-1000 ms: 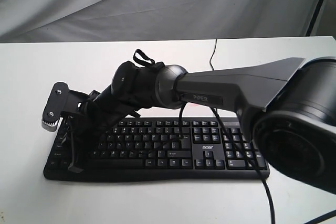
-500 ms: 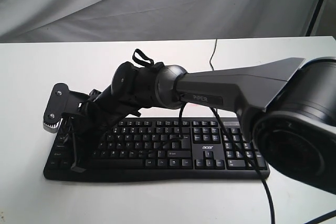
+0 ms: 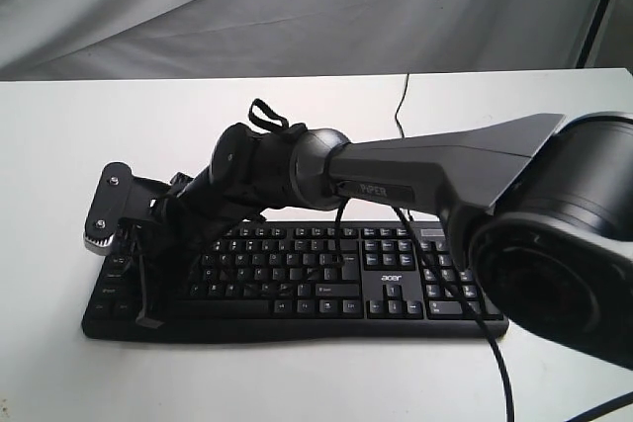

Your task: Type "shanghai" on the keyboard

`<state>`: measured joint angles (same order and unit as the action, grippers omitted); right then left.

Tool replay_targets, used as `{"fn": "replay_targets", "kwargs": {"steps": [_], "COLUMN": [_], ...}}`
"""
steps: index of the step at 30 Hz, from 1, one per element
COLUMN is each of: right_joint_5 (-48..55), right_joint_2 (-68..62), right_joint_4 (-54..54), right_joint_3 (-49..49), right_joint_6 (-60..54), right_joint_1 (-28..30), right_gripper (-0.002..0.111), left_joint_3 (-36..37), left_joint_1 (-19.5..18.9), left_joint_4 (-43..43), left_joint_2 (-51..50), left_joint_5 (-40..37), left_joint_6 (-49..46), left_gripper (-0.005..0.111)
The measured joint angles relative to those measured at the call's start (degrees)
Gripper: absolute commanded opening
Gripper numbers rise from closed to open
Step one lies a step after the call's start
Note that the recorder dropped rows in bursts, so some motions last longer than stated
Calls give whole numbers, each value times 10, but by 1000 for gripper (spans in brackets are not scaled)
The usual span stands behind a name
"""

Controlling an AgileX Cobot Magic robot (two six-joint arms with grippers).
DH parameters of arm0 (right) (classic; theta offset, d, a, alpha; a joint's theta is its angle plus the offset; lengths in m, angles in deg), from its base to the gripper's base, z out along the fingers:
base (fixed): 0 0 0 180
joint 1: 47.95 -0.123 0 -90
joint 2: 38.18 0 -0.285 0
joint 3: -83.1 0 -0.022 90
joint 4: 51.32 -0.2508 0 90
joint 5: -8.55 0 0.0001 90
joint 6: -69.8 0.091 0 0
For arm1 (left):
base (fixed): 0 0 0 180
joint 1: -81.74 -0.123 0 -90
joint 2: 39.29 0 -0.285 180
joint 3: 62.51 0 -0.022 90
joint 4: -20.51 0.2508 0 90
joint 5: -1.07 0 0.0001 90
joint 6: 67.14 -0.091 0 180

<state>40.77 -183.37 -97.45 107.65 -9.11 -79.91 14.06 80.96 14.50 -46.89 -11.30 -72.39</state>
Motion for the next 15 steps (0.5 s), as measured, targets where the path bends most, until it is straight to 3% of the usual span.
{"fn": "replay_targets", "kwargs": {"steps": [15], "right_joint_5": [22], "right_joint_2": [27], "right_joint_4": [35], "right_joint_3": [0], "right_joint_6": [8], "right_joint_1": [0], "right_gripper": [0], "left_joint_3": [0], "left_joint_1": [0], "left_joint_4": [0], "left_joint_2": [0], "left_joint_5": [0], "left_joint_6": [0], "left_gripper": [1]}}
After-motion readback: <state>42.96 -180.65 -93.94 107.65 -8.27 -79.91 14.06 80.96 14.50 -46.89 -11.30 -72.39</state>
